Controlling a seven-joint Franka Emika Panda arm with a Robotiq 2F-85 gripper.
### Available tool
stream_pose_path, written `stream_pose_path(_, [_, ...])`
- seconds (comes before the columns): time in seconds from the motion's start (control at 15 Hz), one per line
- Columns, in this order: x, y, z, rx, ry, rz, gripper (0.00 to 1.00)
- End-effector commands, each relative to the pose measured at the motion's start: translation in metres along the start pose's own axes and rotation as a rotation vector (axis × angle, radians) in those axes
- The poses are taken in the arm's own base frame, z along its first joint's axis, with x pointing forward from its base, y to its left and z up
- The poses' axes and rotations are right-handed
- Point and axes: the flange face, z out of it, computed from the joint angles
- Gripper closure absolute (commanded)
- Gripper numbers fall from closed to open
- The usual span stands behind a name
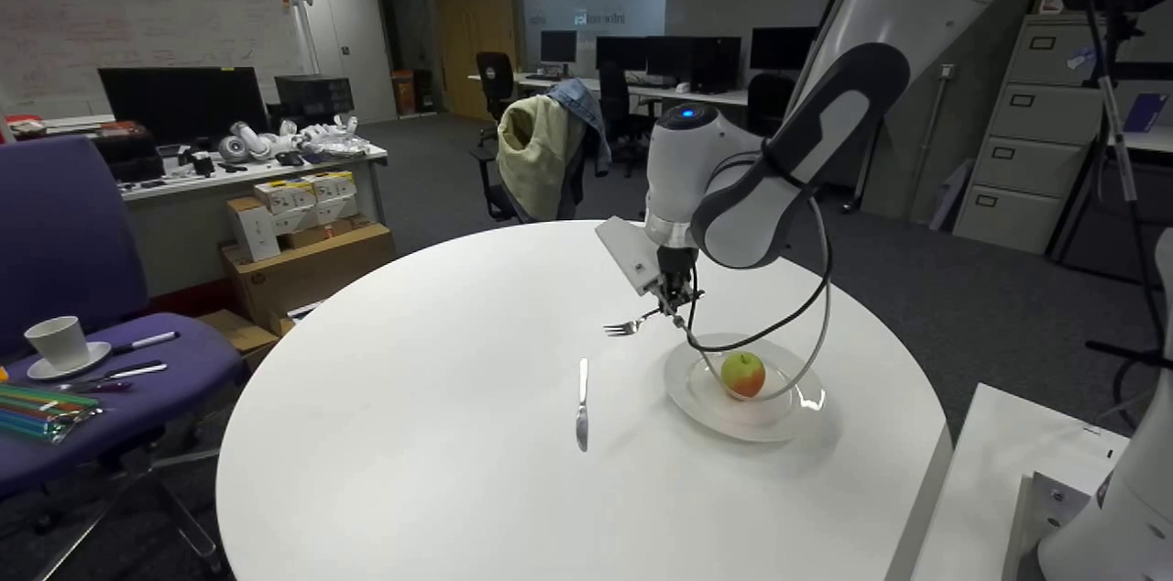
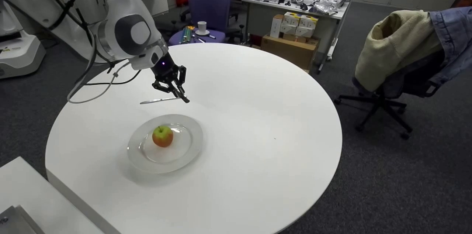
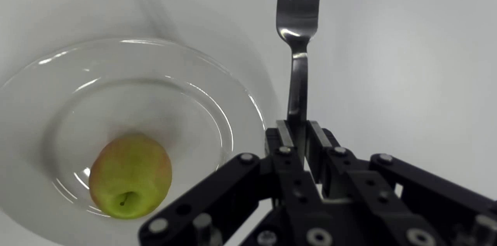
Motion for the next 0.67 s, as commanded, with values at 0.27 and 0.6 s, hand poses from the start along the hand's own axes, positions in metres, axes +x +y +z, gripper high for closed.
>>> stream_pose_path(0.27, [0.0143,0.0091,-0.0083,-0.043,-0.016,0.405,0.96])
stream_pose_path(0.6, [0.0089,0.0143,-0.0144,-0.064,-0.110,0.642,0.96])
